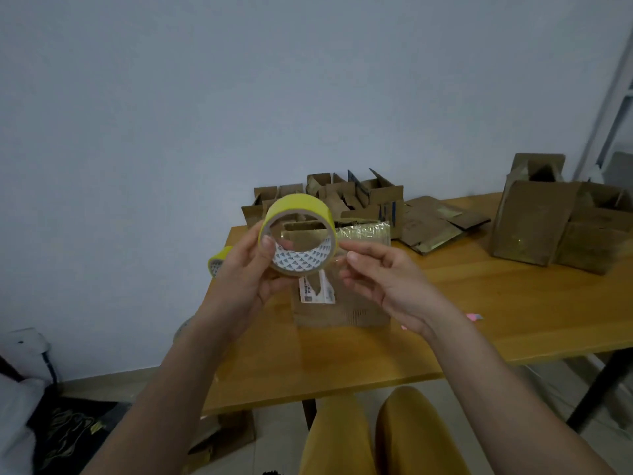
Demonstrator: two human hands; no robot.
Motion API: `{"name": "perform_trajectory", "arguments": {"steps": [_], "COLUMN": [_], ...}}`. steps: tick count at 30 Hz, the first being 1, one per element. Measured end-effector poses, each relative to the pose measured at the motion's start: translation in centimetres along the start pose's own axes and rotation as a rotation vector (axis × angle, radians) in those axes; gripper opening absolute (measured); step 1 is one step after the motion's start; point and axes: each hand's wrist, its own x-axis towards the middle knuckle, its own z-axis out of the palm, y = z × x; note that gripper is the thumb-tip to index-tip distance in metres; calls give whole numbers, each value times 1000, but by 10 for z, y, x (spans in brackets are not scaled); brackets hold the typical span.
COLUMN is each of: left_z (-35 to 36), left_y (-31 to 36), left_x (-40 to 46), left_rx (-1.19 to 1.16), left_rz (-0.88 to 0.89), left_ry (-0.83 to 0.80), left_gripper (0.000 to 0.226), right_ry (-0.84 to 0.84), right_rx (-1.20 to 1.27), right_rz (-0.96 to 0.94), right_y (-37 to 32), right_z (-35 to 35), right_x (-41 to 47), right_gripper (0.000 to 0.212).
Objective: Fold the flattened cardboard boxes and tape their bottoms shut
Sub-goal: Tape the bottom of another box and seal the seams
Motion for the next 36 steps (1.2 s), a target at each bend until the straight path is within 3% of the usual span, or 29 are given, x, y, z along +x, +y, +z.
{"name": "perform_trajectory", "arguments": {"steps": [4,6,7,10,13,16,23,27,36], "left_z": [7,15,19,30,34,32,28,25,31], "left_y": [-2,-2,-2,2,-5,-27,-33,-31,-36], "left_x": [15,25,31,53,70,77,85,96,109], "left_rx": [100,214,283,543,793,794,572,597,623], "left_rz": [-49,-46,-25,103,172,93,97,152,-37], "left_ry": [48,161,215,331,294,275,348,360,290], "left_gripper": [48,29,14,19,12,22,15,7,7], "right_ry": [123,197,220,290,355,375,366,418,433], "right_rx": [-206,-304,-353,-552,-811,-943,-1160,-1245,-1167], "right_rz": [-88,-162,-204,-329,-345,-317,-623,-704,-447], "right_y": [-6,-10,-13,-25,-28,-18,-8,-9,-5], "right_z": [0,-2,-2,-4,-9,-16,-15,-16,-23], "right_x": [11,18,21,34,48,55,68,70,81], "right_gripper": [28,17,15,11,8,7,14,14,18]}}
